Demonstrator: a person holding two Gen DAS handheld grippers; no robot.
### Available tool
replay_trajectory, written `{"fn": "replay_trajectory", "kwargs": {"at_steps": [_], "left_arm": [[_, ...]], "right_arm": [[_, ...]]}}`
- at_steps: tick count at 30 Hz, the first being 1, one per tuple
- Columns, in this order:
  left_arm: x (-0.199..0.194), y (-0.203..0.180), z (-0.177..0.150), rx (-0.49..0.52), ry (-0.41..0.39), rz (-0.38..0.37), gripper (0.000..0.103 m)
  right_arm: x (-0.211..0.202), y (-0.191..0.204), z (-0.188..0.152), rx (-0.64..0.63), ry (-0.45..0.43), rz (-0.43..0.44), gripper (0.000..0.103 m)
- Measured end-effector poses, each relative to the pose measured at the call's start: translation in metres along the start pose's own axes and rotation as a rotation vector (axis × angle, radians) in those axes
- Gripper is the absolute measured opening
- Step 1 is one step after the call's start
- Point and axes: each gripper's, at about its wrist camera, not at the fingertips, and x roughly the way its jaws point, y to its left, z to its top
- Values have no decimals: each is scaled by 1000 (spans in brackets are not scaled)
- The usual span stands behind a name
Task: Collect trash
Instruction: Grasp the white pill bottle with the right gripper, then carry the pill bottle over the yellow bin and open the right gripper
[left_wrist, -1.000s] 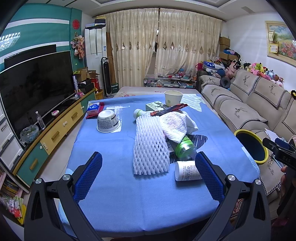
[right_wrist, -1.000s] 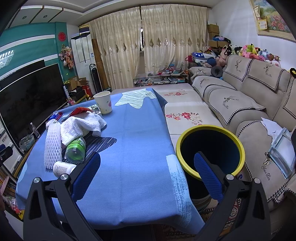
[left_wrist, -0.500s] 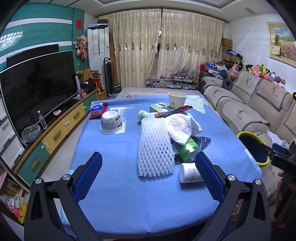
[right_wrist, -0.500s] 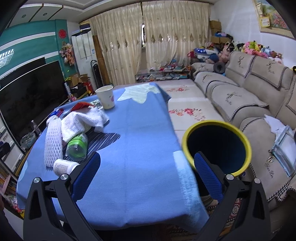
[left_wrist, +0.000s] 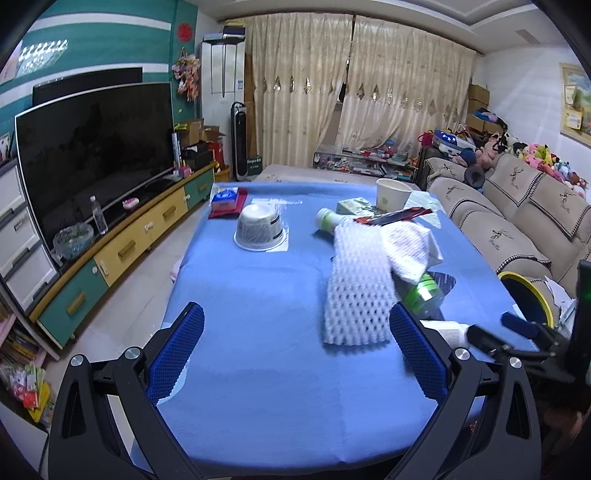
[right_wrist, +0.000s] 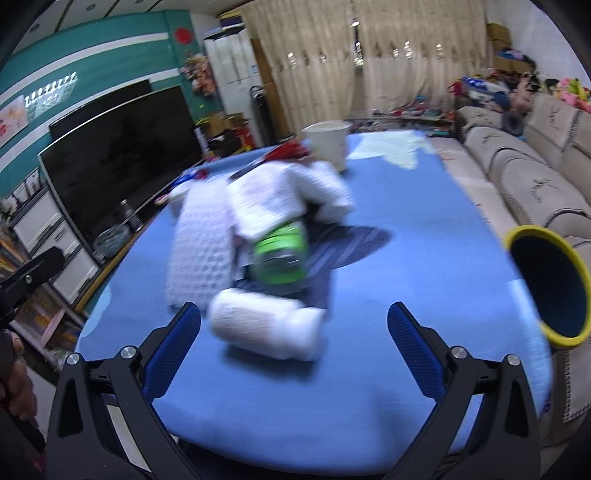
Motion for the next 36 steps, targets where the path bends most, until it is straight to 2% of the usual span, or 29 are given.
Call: {"fn": "replay_trajectory", "kwargs": {"at_steps": [5, 11, 14, 17, 23, 31, 33, 36], "left_arm": [[8, 15, -4, -5, 5, -10, 99], [18, 29, -8, -13, 13, -32, 99], [22, 33, -12, -19, 18, -41, 99], [25, 34, -15, -23, 25, -50, 99], [28, 32, -16, -20, 32, -57, 99], [27, 16, -13, 10, 32, -64, 99], [28, 9, -12, 25, 33, -66, 99], [33, -3, -10, 44, 40, -72, 99]], "right_arm": [[20, 23, -7, 1, 35, -15, 97], [42, 25, -11, 27, 64, -102, 97], [51, 24, -13, 43, 84, -115, 97], [53, 25, -14, 38, 76, -145, 85], [51, 24, -15, 28, 68, -142, 84], [26, 10, -5, 23, -1, -151, 84], [16, -1, 1, 33, -33, -167, 84], [-5, -39, 17, 89, -104, -233, 84]]}}
